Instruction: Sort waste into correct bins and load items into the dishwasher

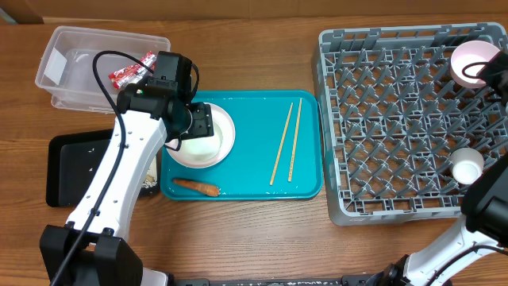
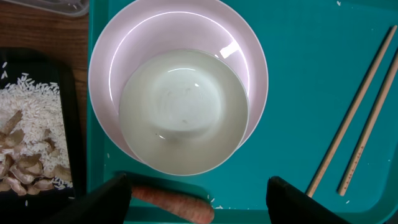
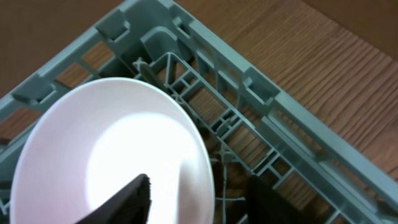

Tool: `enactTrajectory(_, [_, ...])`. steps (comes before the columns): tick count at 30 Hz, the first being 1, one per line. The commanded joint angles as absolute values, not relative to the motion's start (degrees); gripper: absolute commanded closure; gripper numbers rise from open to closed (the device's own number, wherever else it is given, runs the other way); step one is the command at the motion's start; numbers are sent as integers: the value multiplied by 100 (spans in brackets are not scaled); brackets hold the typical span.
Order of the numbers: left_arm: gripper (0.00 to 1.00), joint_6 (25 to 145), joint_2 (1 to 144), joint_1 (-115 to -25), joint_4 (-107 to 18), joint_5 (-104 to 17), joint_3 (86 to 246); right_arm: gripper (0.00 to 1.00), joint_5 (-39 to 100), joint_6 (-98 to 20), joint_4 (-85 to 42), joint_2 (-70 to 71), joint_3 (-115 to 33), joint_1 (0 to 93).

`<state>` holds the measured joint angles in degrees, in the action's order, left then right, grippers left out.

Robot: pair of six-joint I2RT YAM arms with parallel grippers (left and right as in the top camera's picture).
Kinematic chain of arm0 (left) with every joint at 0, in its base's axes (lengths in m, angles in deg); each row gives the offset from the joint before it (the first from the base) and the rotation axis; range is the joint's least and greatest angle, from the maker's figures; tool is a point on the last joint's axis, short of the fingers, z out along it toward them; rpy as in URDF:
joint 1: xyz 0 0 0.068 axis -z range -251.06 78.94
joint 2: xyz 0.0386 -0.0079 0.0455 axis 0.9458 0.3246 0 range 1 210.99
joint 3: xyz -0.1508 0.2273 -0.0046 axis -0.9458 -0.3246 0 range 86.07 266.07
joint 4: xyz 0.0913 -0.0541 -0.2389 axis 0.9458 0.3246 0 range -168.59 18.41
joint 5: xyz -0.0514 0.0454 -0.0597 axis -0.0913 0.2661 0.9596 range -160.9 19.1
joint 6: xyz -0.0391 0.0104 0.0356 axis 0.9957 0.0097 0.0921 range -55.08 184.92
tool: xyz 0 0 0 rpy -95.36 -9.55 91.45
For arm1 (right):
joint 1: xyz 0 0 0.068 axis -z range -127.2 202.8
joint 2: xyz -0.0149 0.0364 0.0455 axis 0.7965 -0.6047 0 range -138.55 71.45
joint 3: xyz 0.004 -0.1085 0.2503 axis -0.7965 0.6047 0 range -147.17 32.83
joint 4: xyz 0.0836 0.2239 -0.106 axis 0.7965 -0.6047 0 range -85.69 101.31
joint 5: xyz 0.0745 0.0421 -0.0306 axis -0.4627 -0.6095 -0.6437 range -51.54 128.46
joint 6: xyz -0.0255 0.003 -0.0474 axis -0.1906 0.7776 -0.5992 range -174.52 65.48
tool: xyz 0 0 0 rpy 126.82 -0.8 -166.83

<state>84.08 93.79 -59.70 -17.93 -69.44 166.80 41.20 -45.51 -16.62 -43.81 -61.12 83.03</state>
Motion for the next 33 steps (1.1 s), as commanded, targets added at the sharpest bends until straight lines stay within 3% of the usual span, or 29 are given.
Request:
enactTrajectory(1, [28, 8467, 9355, -5988, -1786, -6938, 16739, 51, 4247, -4529, -1624, -4506, -6149, 8299])
enactTrajectory(6, [28, 8467, 9355, -5988, -1773, -6940, 16739, 75, 4376, -4529, -1594, -4506, -6149, 8299])
enactTrajectory(9, [28, 8467, 9355, -5988, -1773, -6938, 16739, 96, 4380, -4529, -1646, -4503, -6149, 8299])
enactTrajectory(16, [28, 8467, 9355, -5988, -1731, -6938, 16739, 96, 4778, -4531, -1791, -3942, -6176, 8299])
enactTrajectory(21, [28, 8467, 9355, -5988, -1736, -6938, 16739, 96, 6723, -4601, -1753, -3087, -6176, 8164])
enactTrajectory(26, [27, 8465, 9355, -5988, -1736, -6940, 16739, 96, 9639, -5211, -1766, -2888, -6169, 7637])
enactTrajectory(33, [27, 8465, 9355, -5988, -1734, -6938, 16739, 96, 10819, -5351, -2188, -3380, -6125, 6922])
